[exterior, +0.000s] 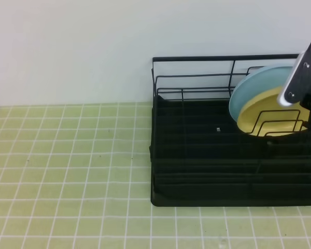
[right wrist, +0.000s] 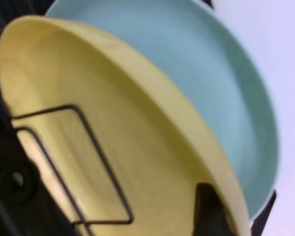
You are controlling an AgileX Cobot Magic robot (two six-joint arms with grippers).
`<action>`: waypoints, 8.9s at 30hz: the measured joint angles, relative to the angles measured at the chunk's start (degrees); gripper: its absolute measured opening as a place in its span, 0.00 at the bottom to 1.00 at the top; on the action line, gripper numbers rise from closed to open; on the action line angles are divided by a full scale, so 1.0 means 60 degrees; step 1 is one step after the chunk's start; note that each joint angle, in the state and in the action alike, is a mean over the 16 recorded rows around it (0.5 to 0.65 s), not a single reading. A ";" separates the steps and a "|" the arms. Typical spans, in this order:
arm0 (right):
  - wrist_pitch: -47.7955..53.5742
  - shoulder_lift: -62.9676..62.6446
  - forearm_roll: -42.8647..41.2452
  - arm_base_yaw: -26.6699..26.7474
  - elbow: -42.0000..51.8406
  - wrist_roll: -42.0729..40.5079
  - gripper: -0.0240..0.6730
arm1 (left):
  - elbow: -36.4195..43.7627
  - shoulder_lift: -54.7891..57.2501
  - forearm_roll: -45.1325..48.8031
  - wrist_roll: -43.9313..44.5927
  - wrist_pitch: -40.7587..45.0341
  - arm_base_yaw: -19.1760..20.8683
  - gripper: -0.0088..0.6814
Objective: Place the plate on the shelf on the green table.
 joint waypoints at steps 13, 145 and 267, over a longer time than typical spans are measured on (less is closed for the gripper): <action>-0.0081 0.0470 0.0000 -0.0001 -0.0737 0.0517 0.62 | 0.0000 0.0000 -0.0051 -0.0001 0.0277 0.0000 0.01; -0.2523 -0.7284 -0.0017 1.3551 0.3470 1.1154 0.03 | 0.3727 -0.4349 -0.2152 -0.2336 0.0853 0.0000 0.01; 0.4243 -1.5163 -1.6728 -0.2256 0.9508 2.4951 0.03 | 0.3727 -0.4323 -0.2152 -0.2351 0.0853 0.0000 0.01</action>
